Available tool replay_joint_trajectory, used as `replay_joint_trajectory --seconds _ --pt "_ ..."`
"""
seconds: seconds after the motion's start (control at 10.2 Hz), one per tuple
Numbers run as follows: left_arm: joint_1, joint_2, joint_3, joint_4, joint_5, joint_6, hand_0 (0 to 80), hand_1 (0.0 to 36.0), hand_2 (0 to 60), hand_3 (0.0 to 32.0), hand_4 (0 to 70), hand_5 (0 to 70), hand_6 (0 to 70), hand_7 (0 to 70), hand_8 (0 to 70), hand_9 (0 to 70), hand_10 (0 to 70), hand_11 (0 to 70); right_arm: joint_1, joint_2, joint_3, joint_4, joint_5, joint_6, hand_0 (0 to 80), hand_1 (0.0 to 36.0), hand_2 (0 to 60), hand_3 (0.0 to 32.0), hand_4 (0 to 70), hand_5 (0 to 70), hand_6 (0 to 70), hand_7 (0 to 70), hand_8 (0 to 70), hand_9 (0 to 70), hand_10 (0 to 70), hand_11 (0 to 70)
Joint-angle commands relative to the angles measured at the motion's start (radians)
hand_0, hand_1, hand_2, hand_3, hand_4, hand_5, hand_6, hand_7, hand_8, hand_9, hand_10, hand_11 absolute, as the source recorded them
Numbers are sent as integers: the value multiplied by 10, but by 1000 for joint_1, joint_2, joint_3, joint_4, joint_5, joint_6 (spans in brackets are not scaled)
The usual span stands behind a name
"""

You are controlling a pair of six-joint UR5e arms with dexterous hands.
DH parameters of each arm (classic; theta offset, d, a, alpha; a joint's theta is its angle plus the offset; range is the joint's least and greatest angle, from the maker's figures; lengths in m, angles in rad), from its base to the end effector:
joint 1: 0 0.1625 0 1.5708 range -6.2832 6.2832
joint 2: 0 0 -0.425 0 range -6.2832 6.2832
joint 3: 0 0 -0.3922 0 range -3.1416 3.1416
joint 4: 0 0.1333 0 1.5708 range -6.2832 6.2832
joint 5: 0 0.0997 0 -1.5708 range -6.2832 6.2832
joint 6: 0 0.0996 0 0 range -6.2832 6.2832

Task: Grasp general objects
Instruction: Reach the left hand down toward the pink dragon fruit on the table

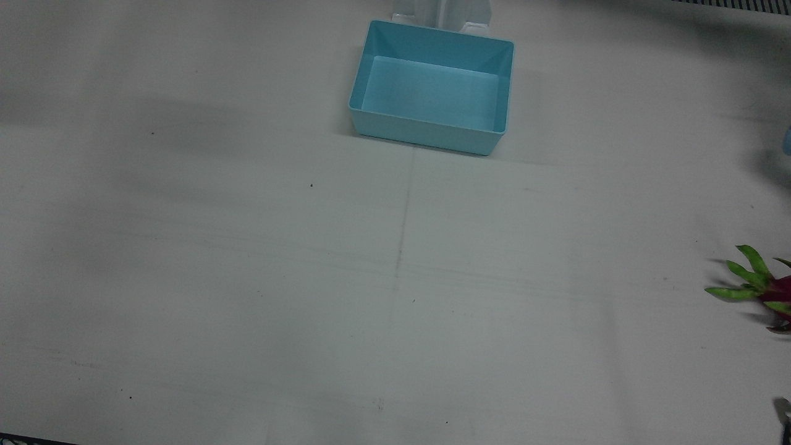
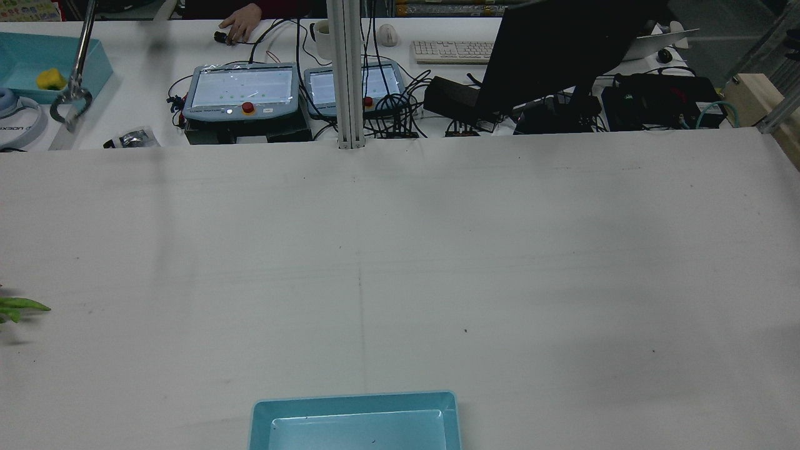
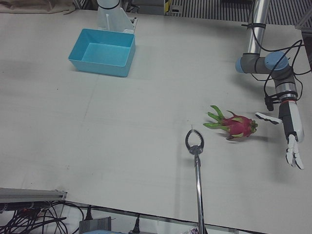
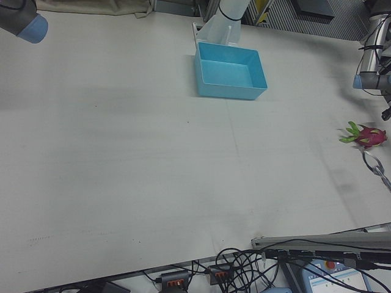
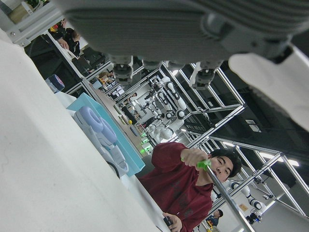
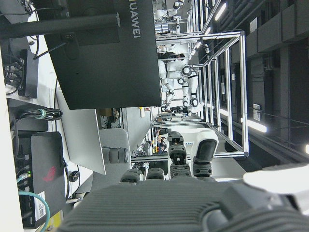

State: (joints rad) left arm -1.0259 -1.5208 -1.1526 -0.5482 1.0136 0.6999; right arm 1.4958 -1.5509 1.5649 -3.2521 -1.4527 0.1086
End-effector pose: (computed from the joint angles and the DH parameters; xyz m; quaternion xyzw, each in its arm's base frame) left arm 0.0592 -0.4564 0.8566 0.2407 0.6899 -0.6476 0.2160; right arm 0.1080 -0.4989 0.6907 0.0180 0.6722 -0.7383 0.0521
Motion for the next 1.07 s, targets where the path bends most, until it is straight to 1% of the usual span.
replay_joint_trajectory --seconds 0.0,0.1,0.29,0.39,0.49,0.59,0.68,0.78,0.88,0.98 --pt "27 10 -7 57 -18 -188 441 26 0 96 0 0 0 0 0 0 12 25 0 0 3 0 0 -3 0 0 0 0 0 0 0 0 0 0 0 0" --pt "30 14 -24 69 -15 -198 453 33 0 104 0 0 0 0 0 0 12 25 -2 0 0 0 0 -3 0 0 0 0 0 0 0 0 0 0 0 0" --pt "32 5 -32 59 -17 -188 462 50 0 176 0 0 0 0 0 0 4 16 -2 2 -2 0 0 -3 0 0 0 0 0 0 0 0 0 0 0 0" --pt "33 -10 -41 82 -15 -174 467 58 0 178 0 0 0 0 0 0 0 3 0 0 1 0 0 -1 0 0 0 0 0 0 0 0 0 0 0 0" --pt "33 -31 -61 127 -10 -169 468 59 0 146 0 0 0 0 0 0 0 4 0 0 3 0 0 -1 0 0 0 0 0 0 0 0 0 0 0 0" --pt "33 -38 -67 135 -10 -165 464 50 0 106 0 0 0 0 0 0 0 6 0 0 1 0 0 -1 0 0 0 0 0 0 0 0 0 0 0 0" --pt "36 -45 -79 132 -10 -165 462 48 0 104 0 0 0 0 0 0 0 5 0 0 1 0 0 -1 0 0 0 0 0 0 0 0 0 0 0 0" --pt "35 -33 -146 160 -9 -183 466 53 0 138 0 0 0 0 0 0 4 15 1 0 3 0 0 -1 0 0 0 0 0 0 0 0 0 0 0 0" --pt "35 -9 -197 187 2 -201 461 45 0 124 0 0 0 0 0 0 5 16 1 0 6 0 0 -3 0 0 0 0 0 0 0 0 0 0 0 0" --pt "32 23 -235 188 44 -211 445 27 0 92 0 0 0 0 0 0 7 17 1 0 9 0 0 -3 0 0 0 0 0 0 0 0 0 0 0 0"
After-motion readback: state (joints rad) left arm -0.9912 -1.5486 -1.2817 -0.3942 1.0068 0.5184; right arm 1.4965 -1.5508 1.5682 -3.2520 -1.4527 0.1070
